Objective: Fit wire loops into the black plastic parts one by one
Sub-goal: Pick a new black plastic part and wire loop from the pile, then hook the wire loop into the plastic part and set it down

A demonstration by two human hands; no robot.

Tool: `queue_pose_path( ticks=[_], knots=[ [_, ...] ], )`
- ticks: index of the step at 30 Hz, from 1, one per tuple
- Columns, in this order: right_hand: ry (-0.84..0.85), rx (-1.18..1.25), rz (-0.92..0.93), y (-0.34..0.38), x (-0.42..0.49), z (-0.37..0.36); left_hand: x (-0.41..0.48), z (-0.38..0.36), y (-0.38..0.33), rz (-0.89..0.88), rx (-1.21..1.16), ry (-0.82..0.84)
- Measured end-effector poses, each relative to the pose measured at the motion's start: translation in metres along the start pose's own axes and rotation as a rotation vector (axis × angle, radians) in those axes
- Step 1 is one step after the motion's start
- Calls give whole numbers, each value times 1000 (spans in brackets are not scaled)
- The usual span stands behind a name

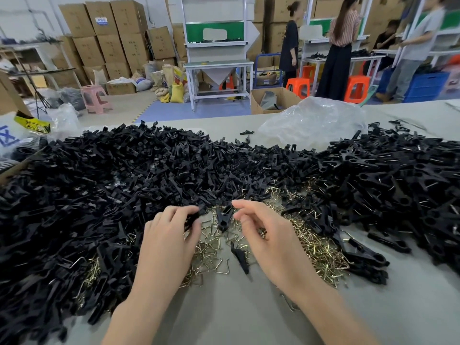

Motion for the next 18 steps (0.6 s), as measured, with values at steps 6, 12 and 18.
queue_pose_path(
  ticks=[6,12,18],
  knots=[
    [307,530,-220,11,1,-13,-16,-6,-39,-104,-416,-50],
    [270,709,-305,6,1,-17,-17,-15,-43,-162,-384,-46],
    [187,970,-414,1,4,-20,-16,-15,-43,-166,-518,-62]
  ],
)
Point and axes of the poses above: each hand's wrist, its own x-axis towards the middle knuckle, its own z-axis out of the back of the hand, y = z × x, the point moved 2 cm from there along x, towards the middle knuckle, and after that the axes turned 11 degrees about -x, right-handed, at the moved point
